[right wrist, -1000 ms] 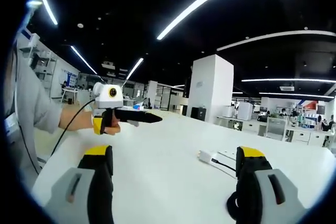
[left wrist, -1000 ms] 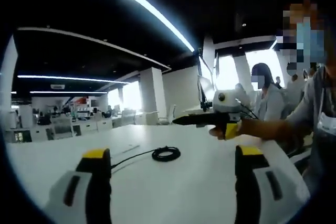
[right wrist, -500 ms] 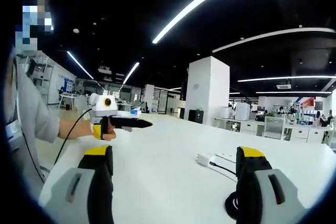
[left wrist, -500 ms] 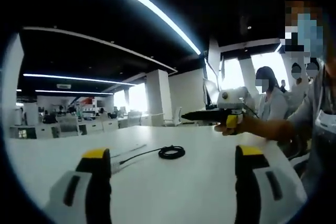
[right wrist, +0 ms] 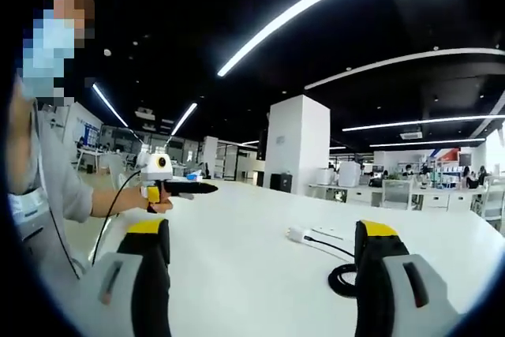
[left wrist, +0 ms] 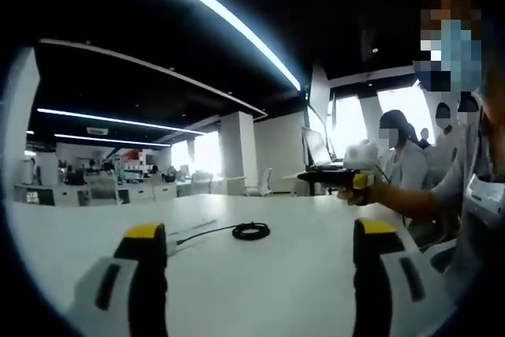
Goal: Plug the desk Type‑C cable into the charger adapter.
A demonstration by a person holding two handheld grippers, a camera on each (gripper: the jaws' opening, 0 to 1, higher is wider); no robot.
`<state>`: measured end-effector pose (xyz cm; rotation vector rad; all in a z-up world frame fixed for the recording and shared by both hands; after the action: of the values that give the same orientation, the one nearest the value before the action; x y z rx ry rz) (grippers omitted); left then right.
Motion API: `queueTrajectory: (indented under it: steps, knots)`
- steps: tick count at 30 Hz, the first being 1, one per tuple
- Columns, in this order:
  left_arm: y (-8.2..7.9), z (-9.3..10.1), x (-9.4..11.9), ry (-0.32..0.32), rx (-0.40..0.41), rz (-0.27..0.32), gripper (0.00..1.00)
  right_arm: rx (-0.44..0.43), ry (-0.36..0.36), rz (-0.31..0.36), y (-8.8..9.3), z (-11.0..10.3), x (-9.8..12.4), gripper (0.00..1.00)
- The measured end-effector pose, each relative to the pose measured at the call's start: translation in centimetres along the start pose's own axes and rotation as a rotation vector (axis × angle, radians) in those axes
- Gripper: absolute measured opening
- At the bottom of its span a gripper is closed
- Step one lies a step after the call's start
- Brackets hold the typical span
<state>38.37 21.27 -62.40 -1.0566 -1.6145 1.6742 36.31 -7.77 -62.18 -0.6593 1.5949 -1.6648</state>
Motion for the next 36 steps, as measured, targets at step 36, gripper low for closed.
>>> queueTrajectory:
  steps: [36]
  knots:
    - [2.0, 1.4, 3.9, -0.041, 0.052, 0.02, 1.0, -0.057, 0.036, 0.044, 2.1, -1.6, 3.0, 0.99]
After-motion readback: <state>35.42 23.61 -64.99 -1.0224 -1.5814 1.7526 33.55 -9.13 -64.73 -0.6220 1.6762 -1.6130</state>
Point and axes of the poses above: the point that each gripper's makers call its tool centre point, and the gripper's own axes: x roughly backward along the fingers, z roughly to its right, y roughly out of its underside, the point moved 4 cm from there along x, roughly backward along the fingers
